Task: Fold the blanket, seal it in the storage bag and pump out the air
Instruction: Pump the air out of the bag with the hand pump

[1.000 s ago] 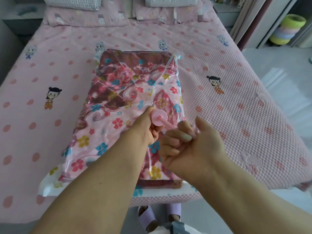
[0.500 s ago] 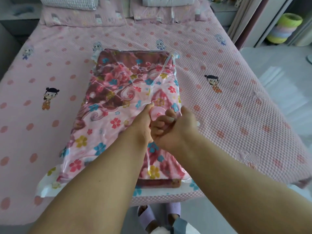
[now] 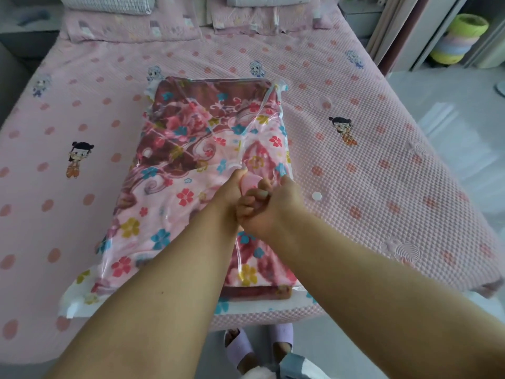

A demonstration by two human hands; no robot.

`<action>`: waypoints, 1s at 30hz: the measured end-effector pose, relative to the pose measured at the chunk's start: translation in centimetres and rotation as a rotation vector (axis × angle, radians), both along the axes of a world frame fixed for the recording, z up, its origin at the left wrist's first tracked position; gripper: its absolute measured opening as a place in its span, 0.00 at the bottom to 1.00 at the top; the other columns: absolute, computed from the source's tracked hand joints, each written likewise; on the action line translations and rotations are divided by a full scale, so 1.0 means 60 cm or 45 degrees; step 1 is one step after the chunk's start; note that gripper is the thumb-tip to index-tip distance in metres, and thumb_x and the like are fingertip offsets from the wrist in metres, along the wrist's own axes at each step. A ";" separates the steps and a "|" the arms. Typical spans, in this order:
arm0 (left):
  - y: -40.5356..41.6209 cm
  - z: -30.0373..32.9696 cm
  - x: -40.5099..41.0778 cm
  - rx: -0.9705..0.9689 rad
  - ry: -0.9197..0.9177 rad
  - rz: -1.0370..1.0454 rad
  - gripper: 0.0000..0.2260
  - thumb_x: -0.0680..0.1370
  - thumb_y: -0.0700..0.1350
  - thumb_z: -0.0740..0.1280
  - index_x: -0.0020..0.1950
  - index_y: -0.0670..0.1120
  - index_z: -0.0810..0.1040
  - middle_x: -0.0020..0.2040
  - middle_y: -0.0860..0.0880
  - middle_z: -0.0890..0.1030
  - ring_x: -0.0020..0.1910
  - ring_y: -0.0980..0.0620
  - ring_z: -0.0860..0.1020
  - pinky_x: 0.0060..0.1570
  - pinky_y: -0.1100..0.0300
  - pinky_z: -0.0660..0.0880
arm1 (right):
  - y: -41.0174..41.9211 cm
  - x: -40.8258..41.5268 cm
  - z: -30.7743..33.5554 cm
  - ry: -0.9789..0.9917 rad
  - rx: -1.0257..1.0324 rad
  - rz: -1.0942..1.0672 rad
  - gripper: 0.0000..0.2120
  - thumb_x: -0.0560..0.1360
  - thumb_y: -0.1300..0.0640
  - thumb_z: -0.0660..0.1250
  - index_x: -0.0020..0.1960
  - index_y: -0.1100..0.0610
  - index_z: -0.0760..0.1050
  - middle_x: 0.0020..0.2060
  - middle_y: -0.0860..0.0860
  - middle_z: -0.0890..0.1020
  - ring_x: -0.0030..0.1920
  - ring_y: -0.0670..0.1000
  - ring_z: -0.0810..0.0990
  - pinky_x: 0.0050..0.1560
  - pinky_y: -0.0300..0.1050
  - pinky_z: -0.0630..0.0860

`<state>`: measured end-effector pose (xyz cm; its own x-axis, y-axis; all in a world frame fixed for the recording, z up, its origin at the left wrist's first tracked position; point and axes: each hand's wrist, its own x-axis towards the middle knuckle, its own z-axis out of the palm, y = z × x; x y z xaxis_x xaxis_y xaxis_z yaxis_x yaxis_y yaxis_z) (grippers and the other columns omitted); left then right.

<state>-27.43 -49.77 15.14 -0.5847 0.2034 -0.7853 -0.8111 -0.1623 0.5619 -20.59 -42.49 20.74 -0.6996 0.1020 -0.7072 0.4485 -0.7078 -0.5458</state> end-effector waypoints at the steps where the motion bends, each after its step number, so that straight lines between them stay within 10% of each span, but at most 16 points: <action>1: 0.001 0.000 0.003 -0.028 -0.026 0.030 0.26 0.77 0.61 0.61 0.26 0.46 0.77 0.20 0.53 0.73 0.15 0.60 0.69 0.17 0.71 0.65 | 0.003 0.017 0.008 0.007 -0.095 0.024 0.29 0.79 0.36 0.48 0.25 0.53 0.60 0.21 0.47 0.61 0.25 0.47 0.60 0.27 0.36 0.55; 6: 0.001 -0.010 -0.004 -0.176 -0.032 0.086 0.20 0.74 0.63 0.64 0.40 0.46 0.77 0.23 0.52 0.74 0.20 0.57 0.69 0.25 0.64 0.62 | 0.015 0.055 0.034 -0.121 -0.318 -0.048 0.31 0.77 0.36 0.51 0.23 0.54 0.59 0.20 0.47 0.59 0.24 0.47 0.59 0.25 0.34 0.54; 11: 0.007 0.004 -0.004 0.093 -0.061 0.098 0.28 0.79 0.59 0.57 0.27 0.44 0.78 0.20 0.53 0.74 0.18 0.60 0.72 0.24 0.73 0.66 | 0.005 -0.011 0.013 -0.080 -0.087 -0.038 0.28 0.79 0.37 0.50 0.26 0.53 0.61 0.20 0.47 0.62 0.21 0.47 0.62 0.25 0.35 0.56; 18: 0.004 -0.005 -0.003 -0.158 -0.056 0.072 0.19 0.75 0.62 0.64 0.44 0.46 0.79 0.26 0.52 0.74 0.21 0.58 0.68 0.23 0.66 0.60 | 0.016 0.046 0.031 -0.120 -0.327 -0.107 0.30 0.78 0.37 0.51 0.23 0.54 0.58 0.20 0.47 0.60 0.22 0.47 0.60 0.24 0.33 0.55; 22: 0.004 0.009 0.007 0.099 -0.041 -0.051 0.28 0.80 0.61 0.54 0.27 0.46 0.76 0.19 0.54 0.71 0.15 0.61 0.67 0.18 0.72 0.61 | -0.001 -0.010 -0.002 -0.105 -0.088 -0.061 0.29 0.79 0.36 0.49 0.25 0.53 0.60 0.21 0.47 0.62 0.22 0.48 0.61 0.23 0.32 0.57; 30: -0.001 0.002 -0.001 -0.153 -0.050 0.031 0.19 0.75 0.61 0.63 0.35 0.47 0.75 0.20 0.52 0.72 0.17 0.57 0.69 0.21 0.69 0.62 | 0.009 0.047 0.032 -0.131 -0.306 -0.089 0.30 0.78 0.36 0.51 0.24 0.54 0.59 0.20 0.47 0.60 0.23 0.47 0.59 0.24 0.35 0.54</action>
<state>-27.47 -49.84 15.28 -0.5564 0.0924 -0.8258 -0.8297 -0.1153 0.5461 -17.77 -41.96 22.69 -0.6198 -0.0316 -0.7841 0.4383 -0.8428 -0.3125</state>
